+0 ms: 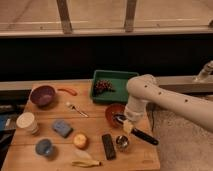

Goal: Wipe red bowl with brush

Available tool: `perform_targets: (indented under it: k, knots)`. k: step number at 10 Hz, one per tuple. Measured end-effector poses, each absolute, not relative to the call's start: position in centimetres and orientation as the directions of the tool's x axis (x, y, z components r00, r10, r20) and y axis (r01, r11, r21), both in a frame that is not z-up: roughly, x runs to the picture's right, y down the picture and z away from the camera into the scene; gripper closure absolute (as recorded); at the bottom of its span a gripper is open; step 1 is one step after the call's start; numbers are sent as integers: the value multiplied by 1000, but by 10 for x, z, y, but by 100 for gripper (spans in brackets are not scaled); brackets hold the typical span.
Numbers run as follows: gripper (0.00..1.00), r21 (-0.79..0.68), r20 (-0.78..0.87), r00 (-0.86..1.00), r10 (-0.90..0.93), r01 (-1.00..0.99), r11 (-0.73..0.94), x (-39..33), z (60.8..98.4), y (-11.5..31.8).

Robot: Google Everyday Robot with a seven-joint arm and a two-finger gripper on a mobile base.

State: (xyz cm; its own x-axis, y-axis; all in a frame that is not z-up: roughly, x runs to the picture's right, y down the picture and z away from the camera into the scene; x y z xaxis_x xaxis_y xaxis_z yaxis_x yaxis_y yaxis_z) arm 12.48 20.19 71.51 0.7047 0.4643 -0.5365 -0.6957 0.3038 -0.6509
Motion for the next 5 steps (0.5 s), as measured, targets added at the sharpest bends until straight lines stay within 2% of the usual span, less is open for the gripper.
perform_targets:
  k: [5]
  knots:
    - [100,-683,-477,747,464,-647,340,138,751,151]
